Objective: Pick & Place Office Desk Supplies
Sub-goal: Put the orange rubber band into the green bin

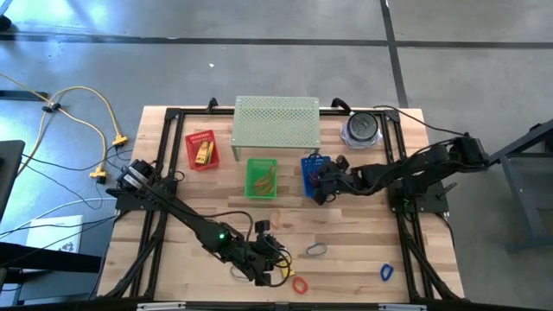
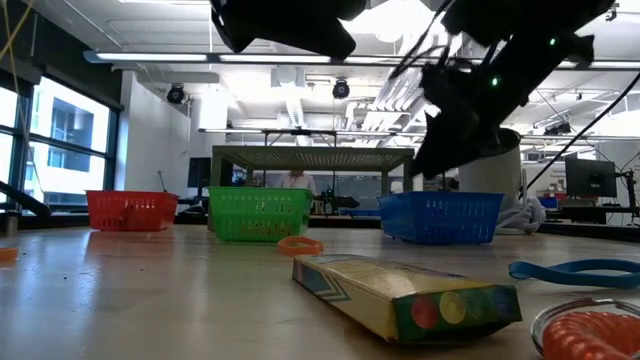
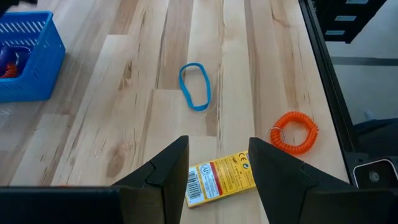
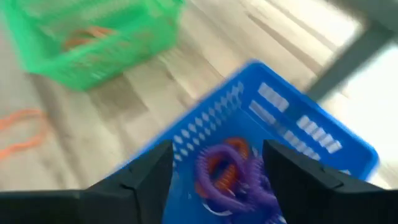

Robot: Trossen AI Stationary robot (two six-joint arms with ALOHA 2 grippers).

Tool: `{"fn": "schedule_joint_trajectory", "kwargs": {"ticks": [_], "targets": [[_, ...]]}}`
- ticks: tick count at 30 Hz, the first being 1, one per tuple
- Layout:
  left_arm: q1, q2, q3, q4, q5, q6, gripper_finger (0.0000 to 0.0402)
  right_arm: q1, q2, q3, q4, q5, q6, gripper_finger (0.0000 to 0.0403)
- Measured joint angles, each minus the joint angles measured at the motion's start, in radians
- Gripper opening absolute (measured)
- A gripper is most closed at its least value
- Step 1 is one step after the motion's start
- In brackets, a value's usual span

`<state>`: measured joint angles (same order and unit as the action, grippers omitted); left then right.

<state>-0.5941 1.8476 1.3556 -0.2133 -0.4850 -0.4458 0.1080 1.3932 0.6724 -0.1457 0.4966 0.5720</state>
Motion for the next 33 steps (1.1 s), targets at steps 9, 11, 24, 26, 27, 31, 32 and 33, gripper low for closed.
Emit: {"fn": "schedule_joint_trajectory", "kwargs": {"ticks": [9,11,24,26,27,31,32,33], "targets": [[-0.009,0.000,0.000,-0.024,-0.001,-0.016,0.0160,0.109,-0.206,0.000,-0.082,-0.284,-0.067,0.0241],[-0.011,0.000,0.000,-0.035,-0.001,-0.025,0.0160,0.135,-0.257,0.000,-0.148,-0.458,0.006,0.0238],[-0.011,0.000,0.000,-0.060,-0.001,-0.041,0.0160,0.526,-0.307,0.000,-0.295,-0.751,0.572,0.0220],[-0.011,0.000,0.000,-0.060,-0.001,-0.041,0.0160,0.573,-0.307,0.000,-0.294,-0.715,0.613,0.0217],[-0.011,0.000,0.000,-0.060,-0.001,-0.041,0.0160,0.591,-0.307,0.000,-0.294,-0.692,0.623,0.0215],[-0.010,0.000,0.000,-0.060,-0.001,-0.041,0.0160,0.634,-0.307,0.000,-0.283,-0.532,0.502,0.0209],[-0.010,0.000,0.000,-0.060,-0.001,-0.041,0.0160,0.639,-0.306,0.000,-0.272,-0.475,0.427,0.0208],[-0.010,0.000,0.000,-0.060,-0.001,-0.041,0.0160,0.644,-0.305,0.000,-0.259,-0.418,0.355,0.0208]]}}
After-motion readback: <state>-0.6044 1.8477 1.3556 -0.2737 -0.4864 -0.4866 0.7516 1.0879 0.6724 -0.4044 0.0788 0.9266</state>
